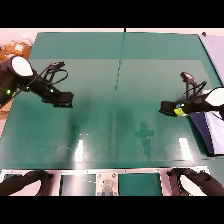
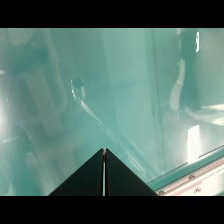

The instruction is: Fold the shirts.

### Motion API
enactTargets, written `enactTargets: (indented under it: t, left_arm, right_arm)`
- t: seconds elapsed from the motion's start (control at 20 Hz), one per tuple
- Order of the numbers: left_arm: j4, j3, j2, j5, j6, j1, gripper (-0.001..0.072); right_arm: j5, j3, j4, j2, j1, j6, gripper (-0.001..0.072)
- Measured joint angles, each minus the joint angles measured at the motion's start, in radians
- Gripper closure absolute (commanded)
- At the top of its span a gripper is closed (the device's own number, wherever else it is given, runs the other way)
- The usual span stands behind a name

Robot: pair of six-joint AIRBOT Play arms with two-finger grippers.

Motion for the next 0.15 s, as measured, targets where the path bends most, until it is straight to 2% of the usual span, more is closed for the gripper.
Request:
enactTargets:
  t: [0.15]
  left_arm:
    - [-0.004,-0.029,0.015,0.008,0.005,-0.002,0.0680]
  right_arm:
    - [-0.011,-0.022,-0.004,0.006,0.026,-0.003,0.0698]
